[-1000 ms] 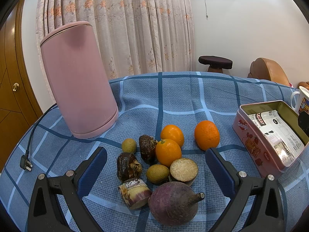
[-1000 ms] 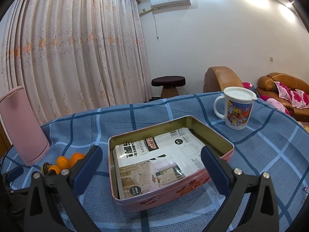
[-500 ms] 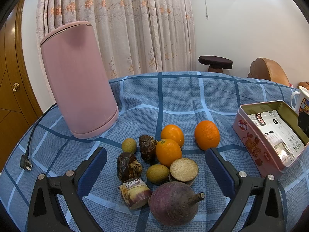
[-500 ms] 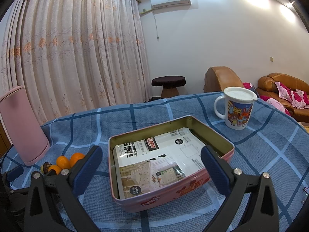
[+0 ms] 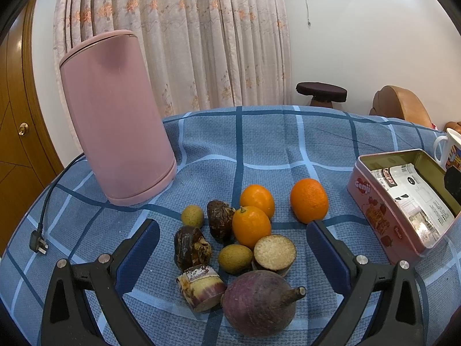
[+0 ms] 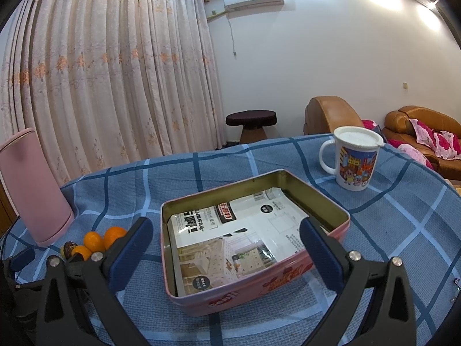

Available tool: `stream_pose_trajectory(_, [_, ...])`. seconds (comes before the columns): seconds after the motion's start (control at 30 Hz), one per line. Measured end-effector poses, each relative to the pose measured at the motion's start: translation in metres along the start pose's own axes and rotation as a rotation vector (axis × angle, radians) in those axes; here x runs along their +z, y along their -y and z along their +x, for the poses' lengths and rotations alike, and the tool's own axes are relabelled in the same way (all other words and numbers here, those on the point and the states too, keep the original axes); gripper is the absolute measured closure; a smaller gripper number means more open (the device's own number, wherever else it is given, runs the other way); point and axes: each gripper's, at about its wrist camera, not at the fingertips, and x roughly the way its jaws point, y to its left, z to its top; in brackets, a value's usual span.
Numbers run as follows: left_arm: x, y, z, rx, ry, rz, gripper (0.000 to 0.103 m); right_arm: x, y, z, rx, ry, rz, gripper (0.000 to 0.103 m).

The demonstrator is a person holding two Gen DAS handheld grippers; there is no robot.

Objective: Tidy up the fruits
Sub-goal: 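Grasp the purple beet with the right gripper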

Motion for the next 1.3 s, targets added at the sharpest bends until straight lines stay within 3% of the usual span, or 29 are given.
stream_pose_trajectory(0.17, [0.000, -0.002, 0.000, -0.009, 0.003, -0.005, 0.001, -0.002, 0.002, 0.001, 0.015, -0.005, -0.004, 0.000])
stream_pose_trajectory(0.53, [-0.008, -0.029, -0.013, 0.048, 0.036, -0.012, 0.001, -0.006, -0.014, 0.001, 0.060, -0.016, -0.073, 0.000])
stream_pose_trajectory(0.67, [-0.014, -0.055, -0.024, 0.030, 0.004, -0.055, 0.001, -0.007, -0.021, -0.003, 0.122, -0.007, -0.102, 0.000])
stream_pose_trajectory(0.73, [-0.019, -0.073, -0.029, 0.048, -0.017, -0.070, 0.001, -0.009, -0.028, -0.002, 0.179, -0.019, -0.126, 0.007])
stream_pose_trajectory(0.83, [-0.027, -0.094, -0.035, 0.084, -0.053, -0.073, 0.001, -0.015, -0.045, 0.002, 0.274, -0.079, -0.183, 0.021])
stream_pose_trajectory(0.93, [-0.034, -0.113, -0.041, 0.071, -0.081, -0.102, 0.001, -0.023, -0.067, 0.003, 0.399, -0.153, -0.235, 0.033])
stream_pose_trajectory(1.1, [-0.046, -0.130, -0.045, 0.060, -0.101, -0.110, 0.001, -0.044, -0.105, -0.001, 0.582, -0.281, -0.319, 0.033])
stream_pose_trajectory(1.3, [-0.047, -0.128, -0.048, 0.037, -0.101, -0.088, 0.001, -0.063, -0.136, 0.014, 0.605, -0.426, -0.370, 0.034])
